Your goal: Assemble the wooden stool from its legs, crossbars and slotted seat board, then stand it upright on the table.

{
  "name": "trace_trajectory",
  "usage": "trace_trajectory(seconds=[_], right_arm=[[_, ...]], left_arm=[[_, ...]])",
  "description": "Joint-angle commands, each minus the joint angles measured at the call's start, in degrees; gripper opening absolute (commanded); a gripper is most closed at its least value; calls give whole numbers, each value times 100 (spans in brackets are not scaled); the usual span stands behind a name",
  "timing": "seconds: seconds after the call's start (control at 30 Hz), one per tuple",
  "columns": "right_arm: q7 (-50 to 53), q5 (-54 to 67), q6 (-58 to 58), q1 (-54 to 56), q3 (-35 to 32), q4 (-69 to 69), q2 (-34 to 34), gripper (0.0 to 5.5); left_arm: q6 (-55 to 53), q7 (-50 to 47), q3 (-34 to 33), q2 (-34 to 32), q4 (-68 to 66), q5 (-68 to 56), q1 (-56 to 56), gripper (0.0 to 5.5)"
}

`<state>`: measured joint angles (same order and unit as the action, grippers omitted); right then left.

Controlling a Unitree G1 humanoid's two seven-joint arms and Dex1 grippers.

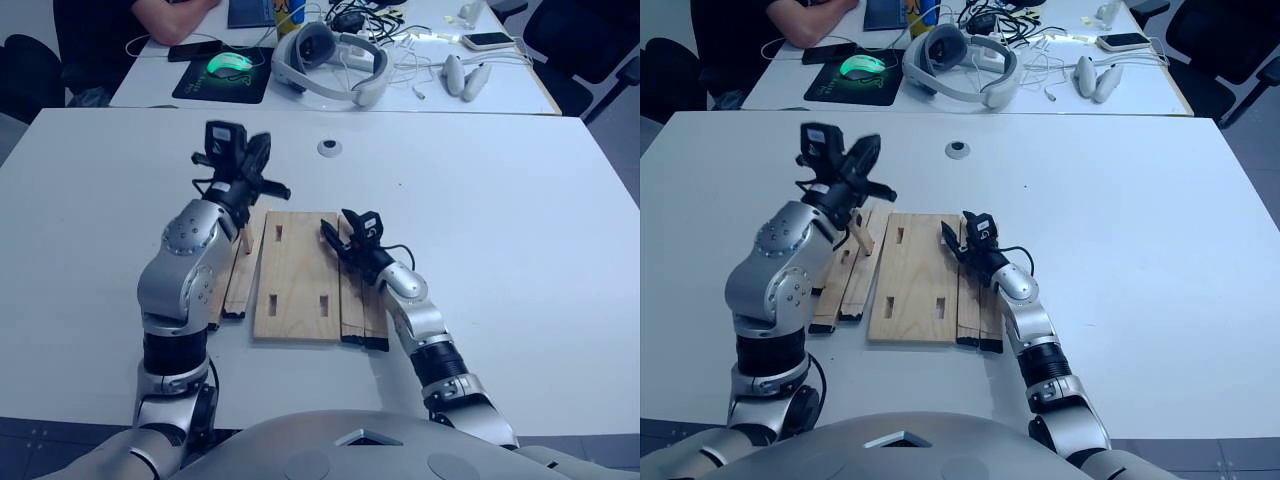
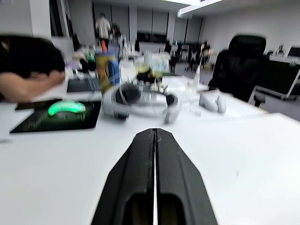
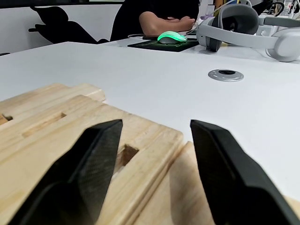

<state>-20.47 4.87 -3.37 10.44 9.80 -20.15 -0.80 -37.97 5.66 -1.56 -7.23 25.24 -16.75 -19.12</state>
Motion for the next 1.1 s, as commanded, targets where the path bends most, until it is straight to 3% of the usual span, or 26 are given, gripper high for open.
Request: trace_trajectory(seconds=[0.03,0.17,0.4,0.5,0.67,0.9,1.1], right_arm=[[-40,-92,175,-103,60,-371,9,269],[3,-106,81,-110,35,-480,11,269],[129,-116,-88,-245,-40,-555,9,269],[224,-86,-77,-260,-121,-452,-1,269],[388,45,-45,-128,-374,-284,-42,269],[684,117,117,-3,-663,132,39,269],[736,200,240,-91,-685,417,169,269]], left_arm=[[504,-19,-191,-156,311,157,-585,2],[494,43,-392,-744,517,504,-702,2],[1140,687,-1009,-1510,572,662,756,89],[1407,1290,-1400,-1725,113,385,1552,131],[931,2921,-1678,-2575,-861,-440,2110,198],[860,4463,-1033,-3296,-175,-807,3241,296],[485,4696,-730,-3660,-5,-844,3106,296]])
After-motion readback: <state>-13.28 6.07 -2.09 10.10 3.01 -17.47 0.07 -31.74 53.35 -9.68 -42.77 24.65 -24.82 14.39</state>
